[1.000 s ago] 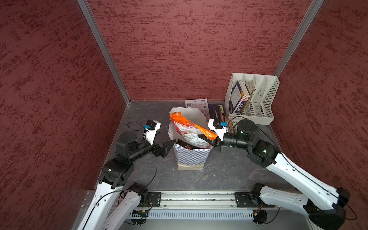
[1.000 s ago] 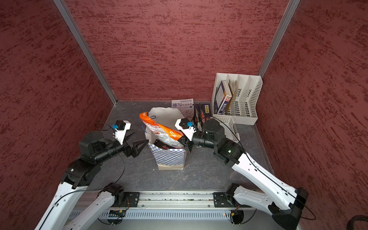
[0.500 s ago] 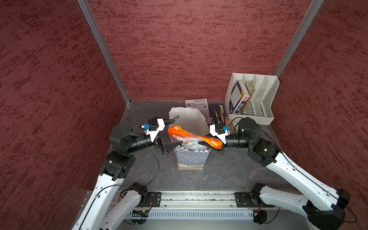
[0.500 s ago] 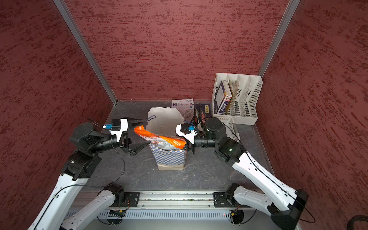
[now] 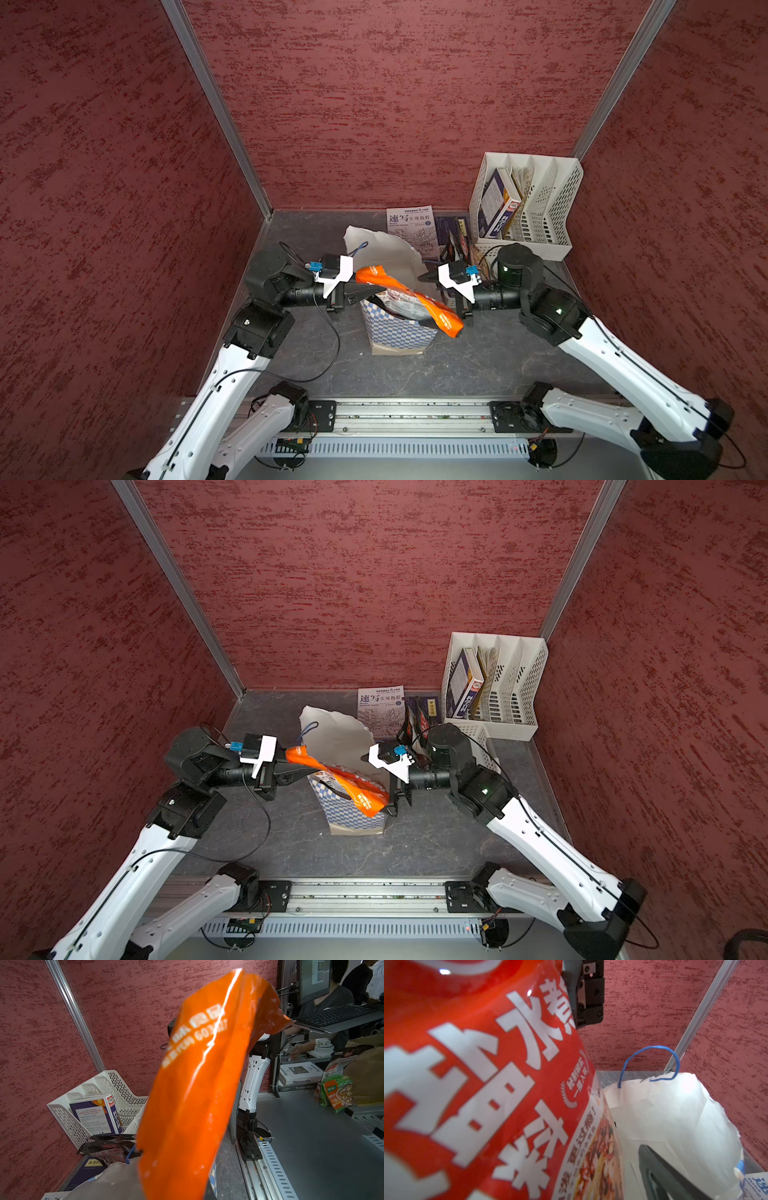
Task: Place the condiment packets inside the bag
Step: Place the paper bag at the center of the board.
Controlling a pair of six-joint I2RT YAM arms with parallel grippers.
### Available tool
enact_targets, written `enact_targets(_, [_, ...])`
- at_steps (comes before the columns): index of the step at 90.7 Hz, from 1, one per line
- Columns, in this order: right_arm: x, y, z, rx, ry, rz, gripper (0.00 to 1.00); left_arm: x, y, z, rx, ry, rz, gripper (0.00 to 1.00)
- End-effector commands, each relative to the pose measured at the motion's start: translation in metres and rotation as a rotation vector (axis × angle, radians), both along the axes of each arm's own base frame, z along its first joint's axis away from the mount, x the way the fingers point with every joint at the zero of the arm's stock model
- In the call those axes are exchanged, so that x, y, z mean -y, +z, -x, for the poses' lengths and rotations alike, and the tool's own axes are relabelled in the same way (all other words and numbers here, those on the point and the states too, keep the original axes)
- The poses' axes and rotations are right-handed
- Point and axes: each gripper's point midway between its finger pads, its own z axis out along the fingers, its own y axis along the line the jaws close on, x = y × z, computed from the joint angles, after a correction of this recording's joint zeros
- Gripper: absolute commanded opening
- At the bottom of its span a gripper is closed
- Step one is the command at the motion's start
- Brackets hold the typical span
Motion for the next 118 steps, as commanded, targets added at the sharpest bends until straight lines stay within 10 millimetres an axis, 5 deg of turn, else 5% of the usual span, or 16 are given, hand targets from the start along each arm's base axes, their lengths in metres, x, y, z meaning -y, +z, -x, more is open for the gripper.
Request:
enact_targets(1, [0.016, 0.018, 0.028, 0.021, 0.076, -0.040, 0.99, -0.006, 0.009, -0.020, 0.065, 0.124, 0.035, 0.00])
enact_targets(31, [0.023, 0.044, 0.048, -0.057, 0.225, -0.164, 0.99, -0.013, 0.009, -0.041, 0.055, 0.255, 0.061, 0.00])
enact_targets(45, [0.013, 0.040, 0.040, -0.164, 0.254, -0.138, 0.99, -0.015, 0.011, -0.043, 0.057, 0.279, 0.073, 0.00])
enact_targets(56, [0.003, 0.031, 0.032, -0.219, 0.262, -0.100, 0.51, -0.015, 0.010, -0.043, 0.056, 0.280, 0.077, 0.00])
enact_targets(61, [0.001, 0.029, 0.030, -0.219, 0.262, -0.097, 0.42, -0.014, 0.009, -0.043, 0.055, 0.279, 0.077, 0.00])
enact_targets(70, [0.003, 0.030, 0.036, -0.189, 0.289, -0.104, 0.65, -0.014, 0.008, -0.044, 0.052, 0.281, 0.076, 0.00])
enact_targets(86, [0.006, 0.032, 0.037, -0.153, 0.272, -0.117, 0.53, -0.013, 0.005, -0.046, 0.048, 0.282, 0.071, 0.00])
enact_targets(88, [0.006, 0.032, 0.037, -0.155, 0.273, -0.116, 0.60, -0.013, 0.005, -0.046, 0.047, 0.283, 0.070, 0.00])
enact_targets(92, [0.006, 0.031, 0.038, -0.156, 0.275, -0.114, 0.91, -0.013, 0.004, -0.047, 0.044, 0.282, 0.069, 0.00])
enact_targets(94, [0.006, 0.031, 0.038, -0.156, 0.275, -0.114, 0.97, -0.013, 0.003, -0.047, 0.043, 0.282, 0.069, 0.00])
enact_targets(118, [0.014, 0.033, 0.049, -0.123, 0.292, -0.104, 0.99, -0.013, 0.002, -0.049, 0.040, 0.296, 0.067, 0.00])
